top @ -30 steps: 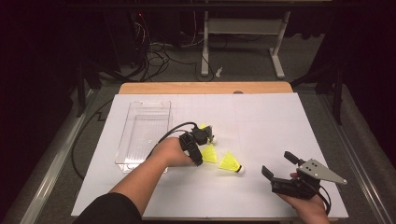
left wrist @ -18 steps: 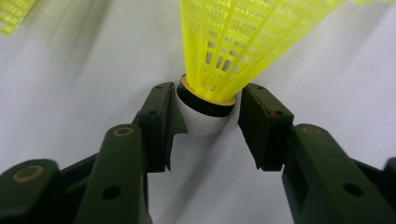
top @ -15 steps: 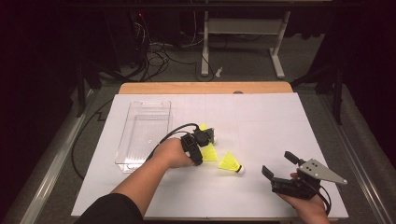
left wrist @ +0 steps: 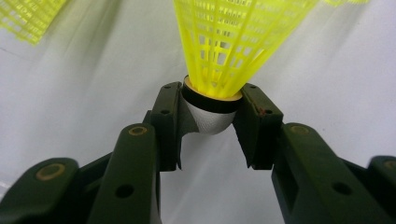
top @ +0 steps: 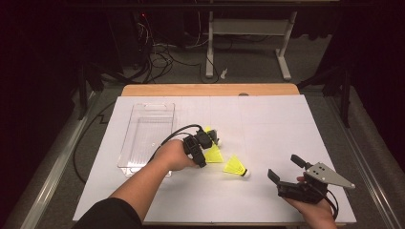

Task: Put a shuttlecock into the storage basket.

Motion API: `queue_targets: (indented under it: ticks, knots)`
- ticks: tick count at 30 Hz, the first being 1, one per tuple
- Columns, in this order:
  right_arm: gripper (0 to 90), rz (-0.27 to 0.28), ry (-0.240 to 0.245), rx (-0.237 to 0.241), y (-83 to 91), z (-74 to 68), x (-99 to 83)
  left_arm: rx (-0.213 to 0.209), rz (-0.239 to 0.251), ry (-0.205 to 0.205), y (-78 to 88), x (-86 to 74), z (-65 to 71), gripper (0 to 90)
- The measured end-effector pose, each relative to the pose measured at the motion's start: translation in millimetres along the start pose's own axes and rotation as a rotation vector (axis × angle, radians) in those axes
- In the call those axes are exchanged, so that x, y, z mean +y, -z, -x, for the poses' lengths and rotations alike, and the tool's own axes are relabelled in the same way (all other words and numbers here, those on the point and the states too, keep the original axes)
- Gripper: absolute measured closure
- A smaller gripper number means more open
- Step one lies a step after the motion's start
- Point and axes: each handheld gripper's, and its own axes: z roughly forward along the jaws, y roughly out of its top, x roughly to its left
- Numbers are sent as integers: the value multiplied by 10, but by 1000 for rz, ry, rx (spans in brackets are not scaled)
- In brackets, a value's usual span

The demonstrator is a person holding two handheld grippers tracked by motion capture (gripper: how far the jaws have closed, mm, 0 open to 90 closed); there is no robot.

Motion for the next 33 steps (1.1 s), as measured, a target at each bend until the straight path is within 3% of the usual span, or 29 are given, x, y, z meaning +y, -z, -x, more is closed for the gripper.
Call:
queue_targets:
  ticks: [10, 33]
  knots:
    - [32, -5, -1, -1, -5, 2, -9, 25, 10, -18, 83, -45, 80, 638]
    - [32, -6, 3, -6, -6, -1, -8, -16, 40, 2, 274, -158, 96, 638]
